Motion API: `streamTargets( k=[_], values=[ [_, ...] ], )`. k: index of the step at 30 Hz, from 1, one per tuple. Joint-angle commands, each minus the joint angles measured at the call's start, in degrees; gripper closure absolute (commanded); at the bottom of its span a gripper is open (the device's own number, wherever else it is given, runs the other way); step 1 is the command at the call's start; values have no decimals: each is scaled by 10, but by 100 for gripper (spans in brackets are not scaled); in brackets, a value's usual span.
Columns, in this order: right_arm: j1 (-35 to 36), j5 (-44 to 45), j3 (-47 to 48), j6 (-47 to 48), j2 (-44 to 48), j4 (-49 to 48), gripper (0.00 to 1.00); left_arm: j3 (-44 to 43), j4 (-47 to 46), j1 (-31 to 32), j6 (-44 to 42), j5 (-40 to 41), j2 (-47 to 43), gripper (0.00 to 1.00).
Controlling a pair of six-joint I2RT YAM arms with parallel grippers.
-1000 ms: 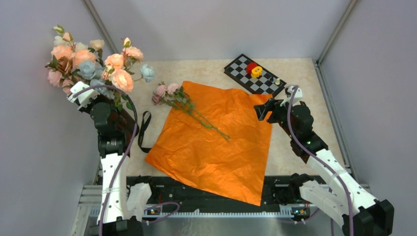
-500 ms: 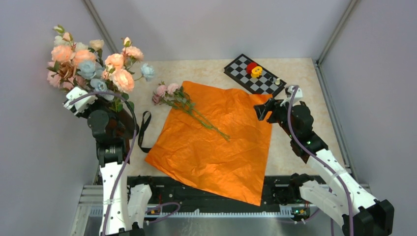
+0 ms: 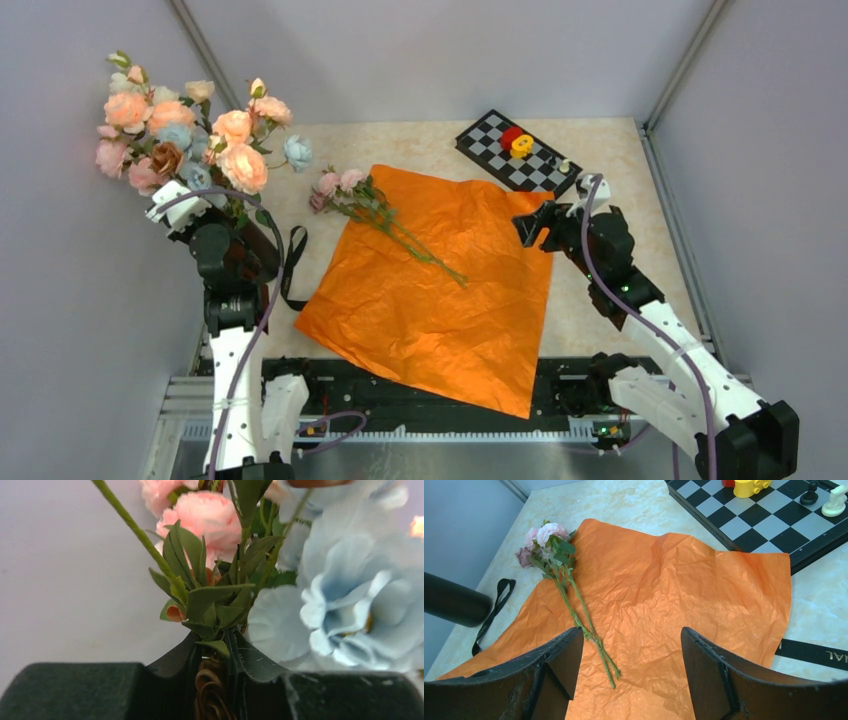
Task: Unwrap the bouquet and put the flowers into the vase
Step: Insert the fake flower into the vase.
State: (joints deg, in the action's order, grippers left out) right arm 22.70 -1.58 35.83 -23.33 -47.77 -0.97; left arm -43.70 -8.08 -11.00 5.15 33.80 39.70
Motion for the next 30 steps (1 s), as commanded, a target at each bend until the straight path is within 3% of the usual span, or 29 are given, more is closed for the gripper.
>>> streamTargets(
  k=[1, 9, 15, 27, 30],
  values=[
    [-4, -8, -5, -6, -1, -32, 27, 19, 2, -3, 27, -14, 1, 81],
    [-5, -11, -6, -7, -1, -33, 28, 12, 29, -3, 42, -30, 0, 78],
    [-5, -15, -5, -6, -3, -35, 28, -10, 77, -3, 46, -59, -16, 55],
    [-5, -21, -3, -8, -7, -35, 28, -78, 257, -3, 83, -101, -29, 2],
    [-5, -22, -1, -5, -7, -30, 27, -79, 295, -3, 99, -121, -49, 1]
  ],
)
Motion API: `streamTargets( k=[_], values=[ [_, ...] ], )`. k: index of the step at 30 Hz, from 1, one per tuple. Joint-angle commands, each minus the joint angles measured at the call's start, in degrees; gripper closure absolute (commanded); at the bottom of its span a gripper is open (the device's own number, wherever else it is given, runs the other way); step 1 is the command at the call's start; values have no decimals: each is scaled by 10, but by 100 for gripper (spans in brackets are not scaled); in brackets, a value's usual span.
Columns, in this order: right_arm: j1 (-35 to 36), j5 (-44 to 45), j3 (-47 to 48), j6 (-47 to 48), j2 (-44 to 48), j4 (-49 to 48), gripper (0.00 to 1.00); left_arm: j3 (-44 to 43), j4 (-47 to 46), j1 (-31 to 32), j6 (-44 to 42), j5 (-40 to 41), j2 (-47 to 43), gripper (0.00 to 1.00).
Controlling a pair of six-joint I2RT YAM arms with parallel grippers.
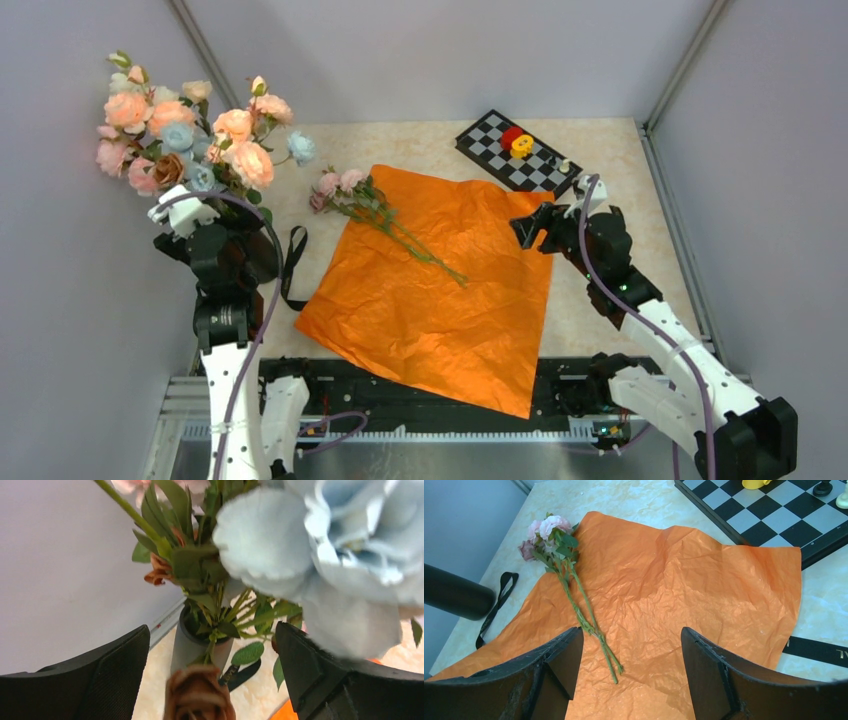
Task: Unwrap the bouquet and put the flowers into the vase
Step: Insert the fake flower into the vase.
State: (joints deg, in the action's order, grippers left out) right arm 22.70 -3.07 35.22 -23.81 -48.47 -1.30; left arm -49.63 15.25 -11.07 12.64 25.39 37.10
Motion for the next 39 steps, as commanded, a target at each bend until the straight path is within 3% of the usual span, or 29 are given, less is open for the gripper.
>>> streamTargets(
  k=[1, 7, 19, 31, 39],
  values=[
    [-5, -8, 6, 2, -1, -25, 26, -19, 79, -3, 29, -45, -29, 1],
    [-5, -19, 14, 11, -7, -21, 24, -19, 134, -1, 48, -93, -58, 1],
    [-5, -65, 32, 21, -47, -27, 23, -2, 136, 20, 53, -205, -56, 1],
    [16, -111, 63, 15, -125, -38, 23, 53, 100, 154, 14, -250, -33, 1],
    [85, -71, 113, 21, -220, -36, 26, 59, 64, 164, -48, -412, 7, 1]
  ],
)
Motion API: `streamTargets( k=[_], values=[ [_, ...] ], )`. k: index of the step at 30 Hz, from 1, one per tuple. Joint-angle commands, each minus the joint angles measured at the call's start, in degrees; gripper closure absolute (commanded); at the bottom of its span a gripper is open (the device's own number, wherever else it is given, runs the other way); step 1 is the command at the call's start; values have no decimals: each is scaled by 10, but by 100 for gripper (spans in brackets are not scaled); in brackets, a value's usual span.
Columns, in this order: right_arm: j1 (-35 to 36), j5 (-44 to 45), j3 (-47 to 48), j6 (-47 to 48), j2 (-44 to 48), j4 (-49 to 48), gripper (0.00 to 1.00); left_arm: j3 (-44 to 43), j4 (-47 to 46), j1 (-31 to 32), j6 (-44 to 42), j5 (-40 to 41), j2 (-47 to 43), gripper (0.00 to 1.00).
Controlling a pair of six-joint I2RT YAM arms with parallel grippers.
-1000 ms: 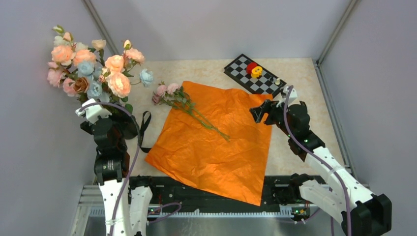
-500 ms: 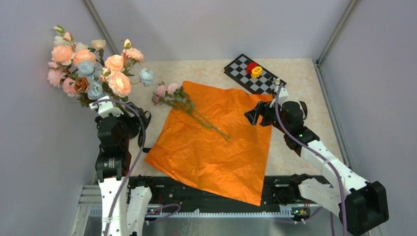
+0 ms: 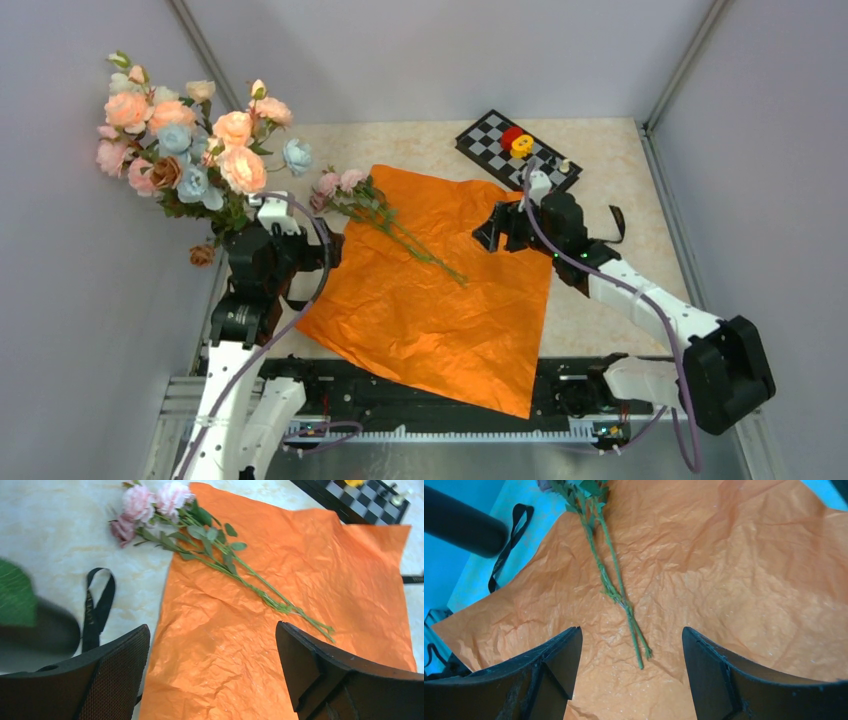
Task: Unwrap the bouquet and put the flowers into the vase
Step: Insert the fake flower into the vase, then pick up the fake flower from the wrapping paper.
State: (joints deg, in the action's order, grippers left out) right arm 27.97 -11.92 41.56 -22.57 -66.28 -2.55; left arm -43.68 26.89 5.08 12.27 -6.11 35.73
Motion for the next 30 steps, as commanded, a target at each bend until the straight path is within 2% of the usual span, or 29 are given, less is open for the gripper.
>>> streamTargets(
  k=[1, 5, 9, 20, 30],
  values=[
    [39, 17, 57, 8, -59, -26, 27, -3, -56, 3, -51, -112, 29, 1],
    [70, 17, 90, 11, -134, -38, 32, 0, -91, 3, -50, -147, 55, 1],
    [93, 8, 141, 20, -220, -35, 39, 3, -116, 3, -48, -137, 74, 1],
    [94, -58, 307, 35, -423, -4, 53, -4, -112, 3, -54, -152, 101, 1],
    [93, -148, 405, 12, -537, -14, 66, 3, -113, 3, -55, -156, 107, 1]
  ],
)
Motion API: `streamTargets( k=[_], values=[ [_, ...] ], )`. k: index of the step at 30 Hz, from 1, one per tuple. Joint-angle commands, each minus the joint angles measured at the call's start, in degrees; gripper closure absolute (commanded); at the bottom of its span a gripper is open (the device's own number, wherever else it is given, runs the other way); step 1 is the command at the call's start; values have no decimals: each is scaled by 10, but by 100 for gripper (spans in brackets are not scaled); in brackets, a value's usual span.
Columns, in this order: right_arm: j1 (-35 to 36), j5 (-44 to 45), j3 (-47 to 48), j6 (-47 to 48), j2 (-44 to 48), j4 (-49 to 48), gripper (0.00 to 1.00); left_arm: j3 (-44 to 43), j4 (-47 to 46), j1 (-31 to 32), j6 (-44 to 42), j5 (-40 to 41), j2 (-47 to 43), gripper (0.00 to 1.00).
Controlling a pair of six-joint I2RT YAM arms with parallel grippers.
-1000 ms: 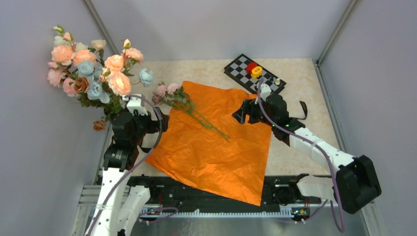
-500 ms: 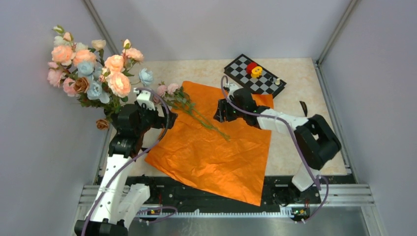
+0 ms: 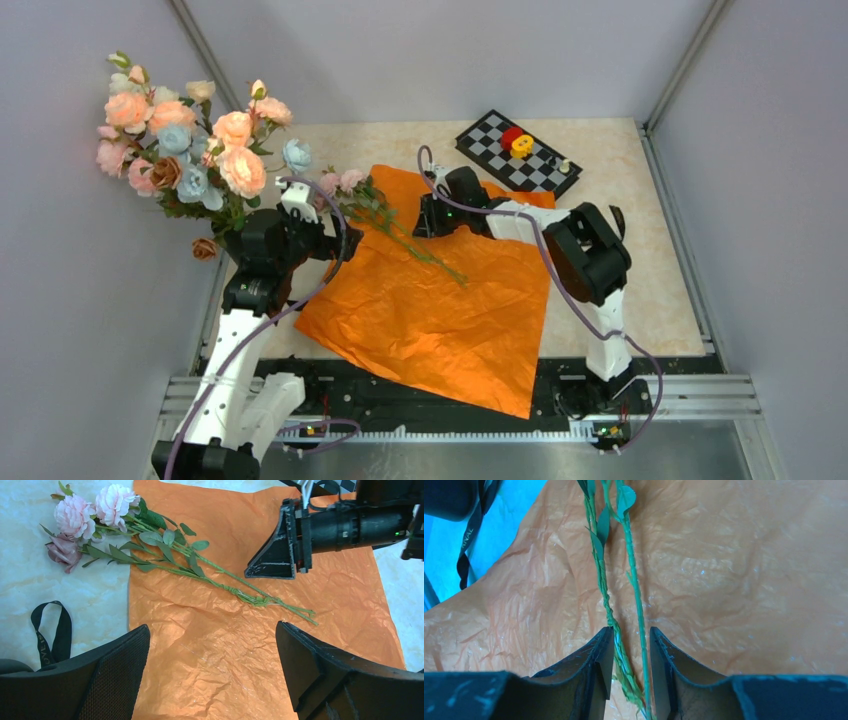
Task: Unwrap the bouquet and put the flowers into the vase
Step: Pick up the fake flower from the wrapping paper.
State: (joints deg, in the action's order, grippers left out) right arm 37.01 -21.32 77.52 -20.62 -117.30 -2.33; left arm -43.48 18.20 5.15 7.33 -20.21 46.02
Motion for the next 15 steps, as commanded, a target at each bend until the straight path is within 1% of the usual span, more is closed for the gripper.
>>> streamTargets(
  k=[1, 5, 15],
  values=[
    [3, -60, 51, -10, -34, -18, 67, 1, -26, 2, -5, -15, 4, 1],
    [3, -74, 74, -16, -60, -19, 69, 1, -28, 2, -5, -17, 8, 1],
    [2, -92, 128, -17, -115, -7, 70, 1, -28, 2, -4, -19, 11, 1]
  ],
)
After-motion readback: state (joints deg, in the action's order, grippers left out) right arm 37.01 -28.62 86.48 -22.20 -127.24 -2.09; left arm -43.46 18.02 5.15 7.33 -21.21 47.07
